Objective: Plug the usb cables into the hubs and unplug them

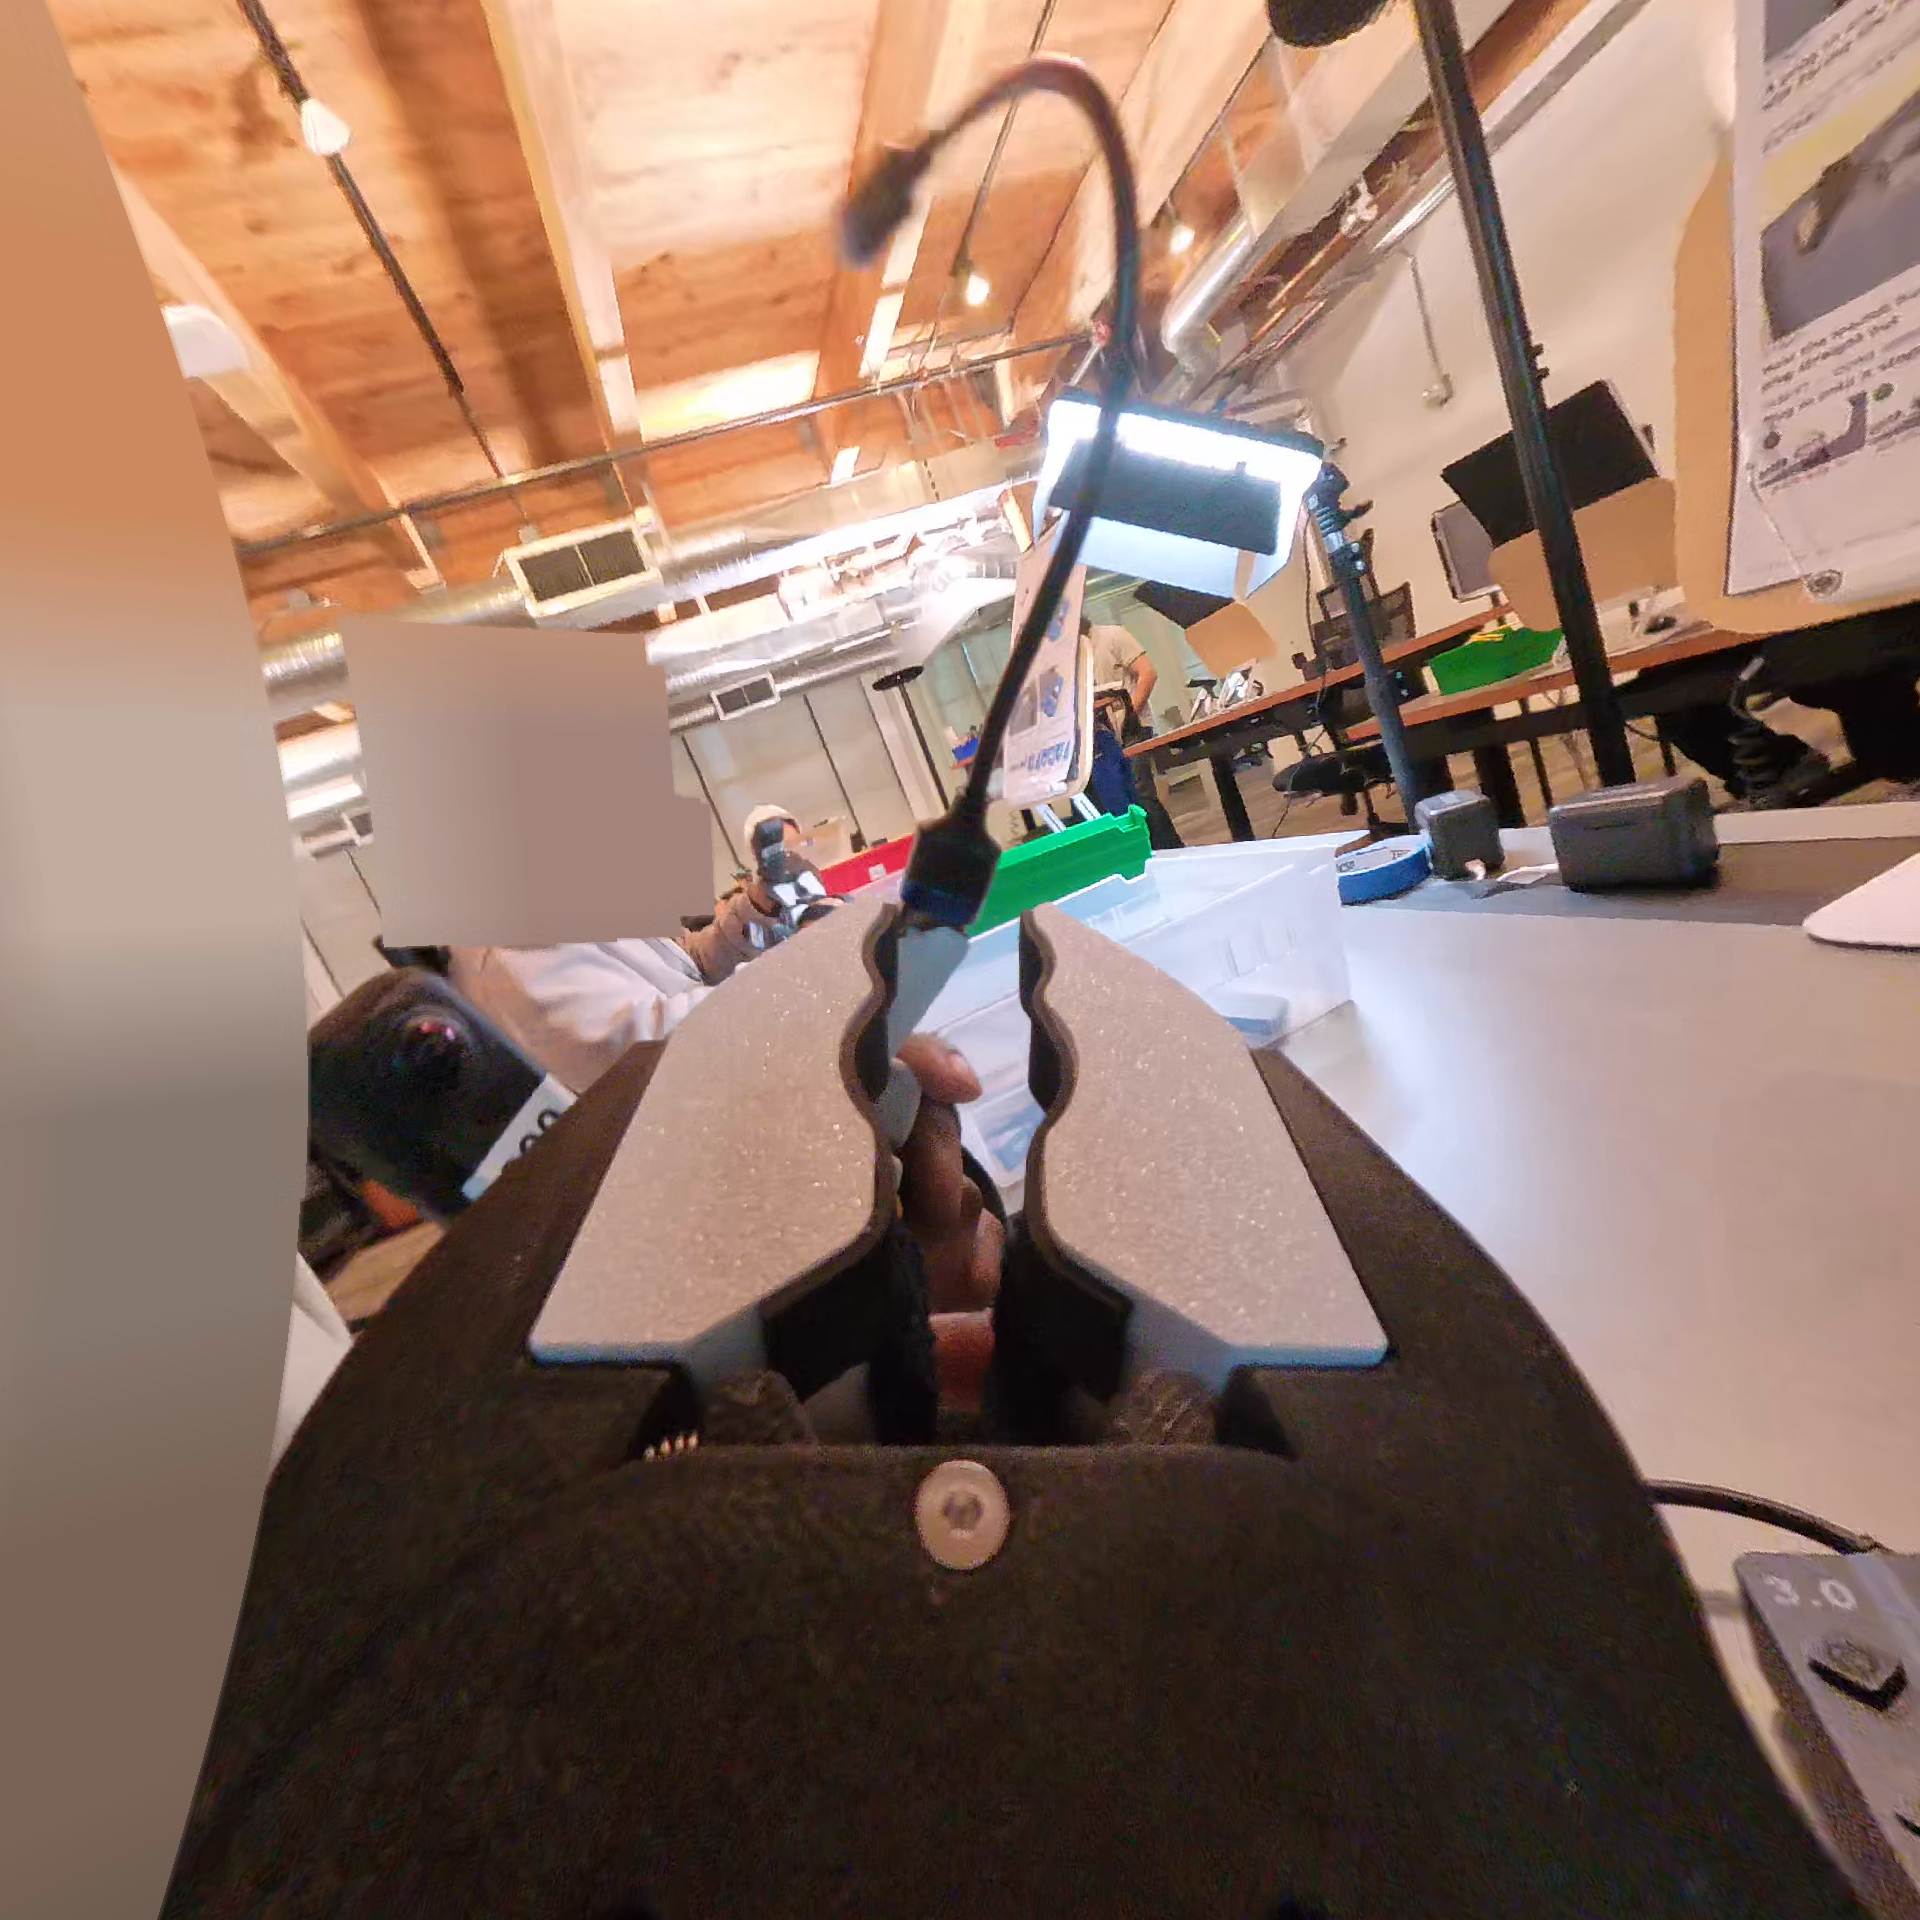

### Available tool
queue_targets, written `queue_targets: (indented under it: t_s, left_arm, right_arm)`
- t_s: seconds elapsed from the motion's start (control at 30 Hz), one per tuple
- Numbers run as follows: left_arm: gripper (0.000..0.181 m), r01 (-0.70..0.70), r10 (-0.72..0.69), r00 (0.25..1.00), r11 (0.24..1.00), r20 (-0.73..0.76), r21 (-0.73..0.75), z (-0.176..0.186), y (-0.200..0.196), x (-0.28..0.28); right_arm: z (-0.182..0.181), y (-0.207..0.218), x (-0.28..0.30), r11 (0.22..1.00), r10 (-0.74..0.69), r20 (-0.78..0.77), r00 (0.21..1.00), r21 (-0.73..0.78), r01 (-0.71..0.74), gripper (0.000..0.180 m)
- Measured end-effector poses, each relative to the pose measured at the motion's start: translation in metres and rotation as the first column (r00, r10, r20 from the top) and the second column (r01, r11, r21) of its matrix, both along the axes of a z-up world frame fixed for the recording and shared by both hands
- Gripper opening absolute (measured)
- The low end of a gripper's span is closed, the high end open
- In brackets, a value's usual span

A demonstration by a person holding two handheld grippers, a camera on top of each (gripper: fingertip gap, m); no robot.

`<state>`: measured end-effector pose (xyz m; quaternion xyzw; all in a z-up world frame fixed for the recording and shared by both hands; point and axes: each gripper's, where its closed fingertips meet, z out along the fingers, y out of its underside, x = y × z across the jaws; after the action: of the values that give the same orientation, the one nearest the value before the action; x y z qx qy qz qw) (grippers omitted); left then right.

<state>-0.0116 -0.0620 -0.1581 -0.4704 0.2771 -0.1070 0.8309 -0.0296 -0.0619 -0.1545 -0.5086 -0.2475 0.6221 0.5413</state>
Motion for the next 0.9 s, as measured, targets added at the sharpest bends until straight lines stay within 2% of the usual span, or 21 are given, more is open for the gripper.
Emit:
queue_targets:
  t_s: [0.03,0.13,0.23,0.3,0.33,0.37,0.43,0.47,0.53,0.63,0.8,0.9]
  left_arm:
    - [0.005,-0.026,0.027,0.999,0.999,-0.020,0.018,-0.001,0.000,0.001]
    - [0.005,-0.090,0.095,0.993,0.993,-0.075,0.076,-0.006,0.000,0.003]
    - [0.005,-0.067,0.072,0.994,0.996,-0.082,0.066,-0.009,0.000,0.006]
    - [0.013,0.065,-0.061,0.986,0.998,-0.156,0.017,-0.019,-0.002,0.014]
    - [0.019,0.168,-0.174,0.968,0.985,-0.179,-0.049,-0.025,-0.005,0.018]
    - [0.028,0.278,-0.298,0.940,0.951,-0.166,-0.135,-0.032,-0.010,0.020]
    - [0.041,0.457,-0.504,0.860,0.832,-0.084,-0.315,-0.041,-0.019,0.019]
    - [0.045,0.511,-0.567,0.822,0.778,-0.056,-0.365,-0.044,-0.024,0.018]
    - [0.046,0.563,-0.625,0.778,0.742,-0.071,-0.363,-0.045,-0.035,0.020]
    - [0.038,0.616,-0.676,0.730,0.715,-0.101,-0.331,-0.044,-0.050,0.027]
    - [0.025,0.718,-0.767,0.642,0.594,0.014,-0.363,-0.042,-0.060,0.031]
    - [0.018,0.729,-0.784,0.621,0.574,0.006,-0.372,-0.043,-0.064,0.032]
  right_arm:
    - [0.000,0.000,0.000,1.000,0.014,-0.011,1.000,-0.010,-0.014,0.020]
    - [-0.001,0.001,0.000,1.000,0.009,-0.023,1.000,0.001,-0.009,0.016]
    - [-0.005,0.003,0.002,0.996,-0.046,0.039,0.998,0.079,0.043,0.015]
    - [-0.008,0.006,0.010,0.983,-0.099,0.115,0.988,0.164,0.080,0.015]
    - [-0.010,0.005,0.014,0.970,-0.123,0.174,0.977,0.230,0.081,0.015]
    - [-0.015,0.002,0.016,0.951,-0.143,0.259,0.955,0.305,0.060,0.015]
    - [-0.034,-0.010,0.017,0.910,-0.151,0.468,0.871,0.410,-0.063,0.015]
    - [-0.043,-0.017,0.017,0.892,-0.144,0.546,0.825,0.433,-0.130,0.016]
    - [-0.049,-0.031,0.016,0.880,-0.087,0.603,0.793,0.419,-0.222,0.015]
    - [-0.050,-0.041,0.020,0.878,-0.015,0.610,0.792,0.387,-0.281,0.015]
    - [-0.057,-0.051,0.025,0.858,0.019,0.665,0.747,0.373,-0.353,0.015]
    - [-0.061,-0.058,0.025,0.844,0.049,0.683,0.729,0.362,-0.396,0.015]
